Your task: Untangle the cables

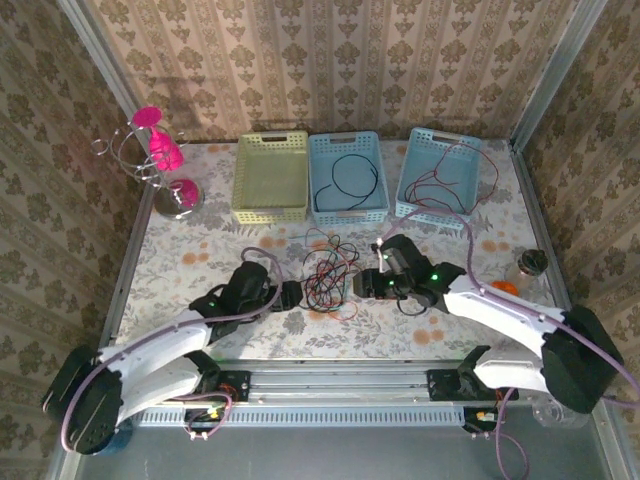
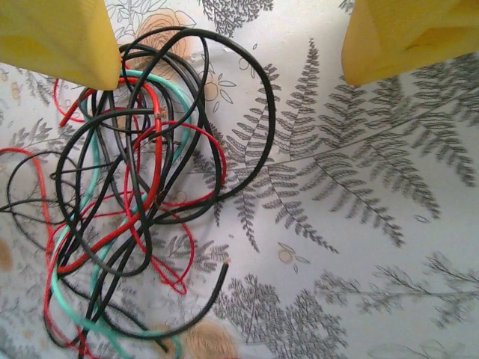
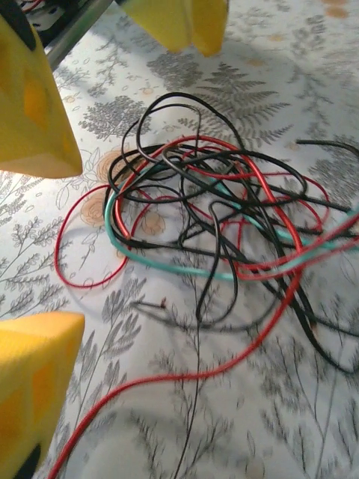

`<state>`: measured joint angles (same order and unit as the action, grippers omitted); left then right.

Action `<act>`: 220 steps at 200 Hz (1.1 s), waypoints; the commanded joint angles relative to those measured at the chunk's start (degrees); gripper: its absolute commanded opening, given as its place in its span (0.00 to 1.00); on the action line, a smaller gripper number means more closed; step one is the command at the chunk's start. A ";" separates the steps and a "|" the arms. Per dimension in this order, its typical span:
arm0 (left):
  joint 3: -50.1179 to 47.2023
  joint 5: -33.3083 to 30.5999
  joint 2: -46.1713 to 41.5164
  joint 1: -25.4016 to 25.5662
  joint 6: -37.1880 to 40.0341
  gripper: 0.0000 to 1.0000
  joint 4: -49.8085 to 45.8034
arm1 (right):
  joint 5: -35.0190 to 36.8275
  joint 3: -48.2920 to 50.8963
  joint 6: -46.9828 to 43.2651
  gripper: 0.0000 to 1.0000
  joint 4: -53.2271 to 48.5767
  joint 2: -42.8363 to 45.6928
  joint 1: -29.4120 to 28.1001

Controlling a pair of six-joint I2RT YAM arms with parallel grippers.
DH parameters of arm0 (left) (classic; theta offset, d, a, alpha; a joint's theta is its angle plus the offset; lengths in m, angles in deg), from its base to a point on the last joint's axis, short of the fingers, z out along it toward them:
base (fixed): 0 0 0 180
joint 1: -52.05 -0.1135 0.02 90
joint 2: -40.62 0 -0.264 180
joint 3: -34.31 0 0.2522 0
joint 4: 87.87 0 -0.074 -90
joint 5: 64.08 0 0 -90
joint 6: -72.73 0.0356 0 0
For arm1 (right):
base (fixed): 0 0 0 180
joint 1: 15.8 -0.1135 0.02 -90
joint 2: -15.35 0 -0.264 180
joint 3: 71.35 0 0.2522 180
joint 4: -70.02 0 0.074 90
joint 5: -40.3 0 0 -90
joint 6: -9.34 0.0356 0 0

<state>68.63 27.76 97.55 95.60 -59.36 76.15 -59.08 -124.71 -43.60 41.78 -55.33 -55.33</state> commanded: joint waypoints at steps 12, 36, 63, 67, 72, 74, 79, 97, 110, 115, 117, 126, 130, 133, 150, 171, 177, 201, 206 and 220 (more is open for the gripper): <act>1.26 -2.39 8.11 2.05 -2.25 0.78 6.89 | 2.71 -3.35 1.09 0.55 4.46 -5.79 -1.33; 2.59 -3.12 13.12 3.39 -1.93 0.75 8.13 | 3.01 -5.43 0.44 0.55 5.06 -10.46 -1.34; 4.11 -3.67 16.02 3.58 -1.38 0.61 7.69 | 3.76 -6.12 1.17 0.45 6.65 -13.30 -1.34; 4.12 -3.83 16.16 3.64 -1.38 0.55 7.68 | 3.80 -6.18 1.17 0.41 6.86 -13.42 -1.34; 4.01 -4.17 16.25 3.67 -1.49 0.50 7.73 | 4.04 -6.26 1.17 0.36 7.01 -13.52 -1.34; 3.87 -4.27 16.21 3.70 -1.59 0.48 7.82 | 4.21 -6.28 1.22 0.34 7.12 -13.59 -1.32; 3.51 -4.64 16.20 3.75 -1.76 0.43 8.08 | 4.58 -6.22 1.10 0.30 7.19 -13.54 -1.34; 2.08 -5.01 15.61 3.98 -2.64 0.31 8.66 | 5.92 -6.10 1.18 0.15 7.40 -12.86 -1.34; 1.51 -4.66 14.61 4.06 -2.76 0.24 8.48 | 6.11 -5.78 1.51 0.06 7.36 -12.03 -1.34; 1.37 -4.63 14.13 4.09 -2.80 0.20 8.21 | 6.06 -5.68 1.61 0.04 7.51 -11.61 -1.34; 1.29 -4.67 13.90 4.09 -2.82 0.19 8.05 | 6.03 -5.61 1.61 0.03 7.57 -11.44 -1.30; 1.09 -4.94 12.91 4.26 -2.74 0.13 7.53 | 6.02 -5.58 1.55 0.01 7.29 -10.52 -1.32; 0.96 -5.19 12.49 4.21 -2.78 0.10 7.34 | 5.98 -5.59 1.39 0.00 7.15 -10.16 -1.28; 0.97 -5.36 12.12 4.20 -2.80 0.07 7.18 | 5.96 -5.66 1.16 0.00 6.98 -9.84 -1.33; 0.92 -6.20 10.73 4.26 -2.59 0.00 6.47 | 6.70 -5.98 0.56 0.00 5.79 -7.62 -1.34; 2.42 -5.13 9.65 4.32 -1.87 0.00 4.56 | 6.59 -5.10 0.78 0.00 5.79 -4.64 -1.45; 3.04 -4.66 9.25 4.35 -1.76 0.00 3.83 | 6.70 -4.61 0.82 0.00 5.90 -3.66 -1.52; 5.61 -3.27 6.48 4.91 -1.45 0.00 0.79 | 7.53 -3.93 0.12 0.00 4.85 -0.12 -1.56; 6.24 -3.26 5.65 5.09 -1.39 0.00 -0.13 | 7.65 -4.10 -0.05 0.00 4.44 0.26 -1.60; 7.96 -3.39 3.04 5.64 -0.53 0.00 -2.37 | 7.50 -4.52 -0.75 0.15 3.53 0.57 -1.60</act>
<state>72.52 23.57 104.85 100.19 -61.92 78.45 -53.42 -129.47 -42.93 48.18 -55.94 -56.59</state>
